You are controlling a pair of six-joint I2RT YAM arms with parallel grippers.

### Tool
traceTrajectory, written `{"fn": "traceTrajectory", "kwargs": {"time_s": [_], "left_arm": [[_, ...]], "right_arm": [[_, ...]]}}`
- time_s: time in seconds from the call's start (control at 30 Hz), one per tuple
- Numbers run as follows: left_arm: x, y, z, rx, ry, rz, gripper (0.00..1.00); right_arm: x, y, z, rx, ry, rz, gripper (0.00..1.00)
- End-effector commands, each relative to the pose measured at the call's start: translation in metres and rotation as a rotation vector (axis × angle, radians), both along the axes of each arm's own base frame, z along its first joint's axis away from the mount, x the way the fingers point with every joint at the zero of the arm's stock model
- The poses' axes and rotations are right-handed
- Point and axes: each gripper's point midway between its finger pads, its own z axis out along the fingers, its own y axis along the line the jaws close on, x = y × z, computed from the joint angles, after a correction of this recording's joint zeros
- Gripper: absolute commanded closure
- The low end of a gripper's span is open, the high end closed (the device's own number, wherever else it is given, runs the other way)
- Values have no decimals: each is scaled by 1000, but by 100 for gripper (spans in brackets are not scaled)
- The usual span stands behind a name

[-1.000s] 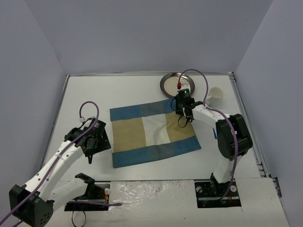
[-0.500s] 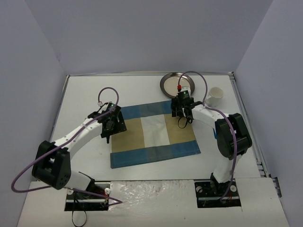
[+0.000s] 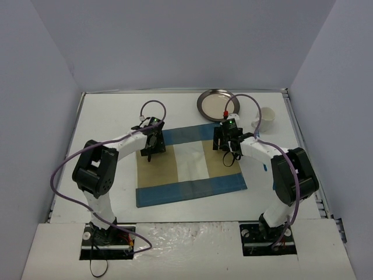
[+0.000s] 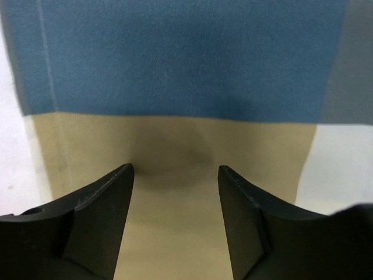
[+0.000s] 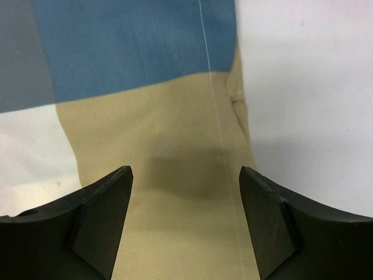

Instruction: Set the dinner table for one person

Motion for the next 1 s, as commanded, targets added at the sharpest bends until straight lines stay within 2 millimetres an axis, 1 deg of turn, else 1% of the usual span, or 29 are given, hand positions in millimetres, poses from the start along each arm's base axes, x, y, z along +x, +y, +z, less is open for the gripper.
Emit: {"fn": "traceTrajectory", "kwargs": {"time_s": [0.0,0.07,0.13,0.2,0.23,0.3,0.37,0.4,0.47,0.53,0.6,0.63,0.7,0.77,0.8,0.87,0.9,0.97], "left_arm": [[13,1,0,28,-25,28,50],[5,12,-8,37,-3,74,53],[-14,25,-20,30,42,127,55],[-29,40,-29,16,78,183,56],[-36,51,-34,3,98,222,56],[-56,70,-43,-6,131,272,56],[-69,79,-44,-50,139,295,56],[-73,83,-42,-59,137,324,56],[-84,96,-35,-26,134,359,57],[-89,111,-28,18,118,383,57],[-90,123,-25,9,115,415,57],[-90,126,-24,3,118,420,57],[-88,132,-23,0,120,441,57],[-88,134,-23,-1,125,443,57],[-86,134,-22,-5,122,442,57],[-84,134,-21,-9,113,438,57],[-83,134,-20,-11,108,432,57],[-81,132,-18,-18,102,414,57]], "right_arm": [[13,19,-5,80,-30,-10,35],[14,23,-10,73,-27,-1,40],[16,30,-16,61,-19,19,43],[19,38,-20,51,-13,36,43],[21,44,-23,55,-8,45,43],[23,53,-35,49,17,62,43],[31,65,-37,52,17,81,43],[40,73,-31,61,-4,89,43],[44,83,-34,45,-5,113,42],[56,92,-28,38,-30,125,40],[68,92,-21,36,-52,128,38],[78,93,-11,30,-79,138,38],[90,84,-5,-3,-96,117,37],[102,70,1,-34,-109,93,37],[108,65,9,-48,-124,86,38],[113,61,20,-69,-147,104,41],[114,63,27,-69,-158,131,43],[111,78,39,-26,-173,229,46]]}}
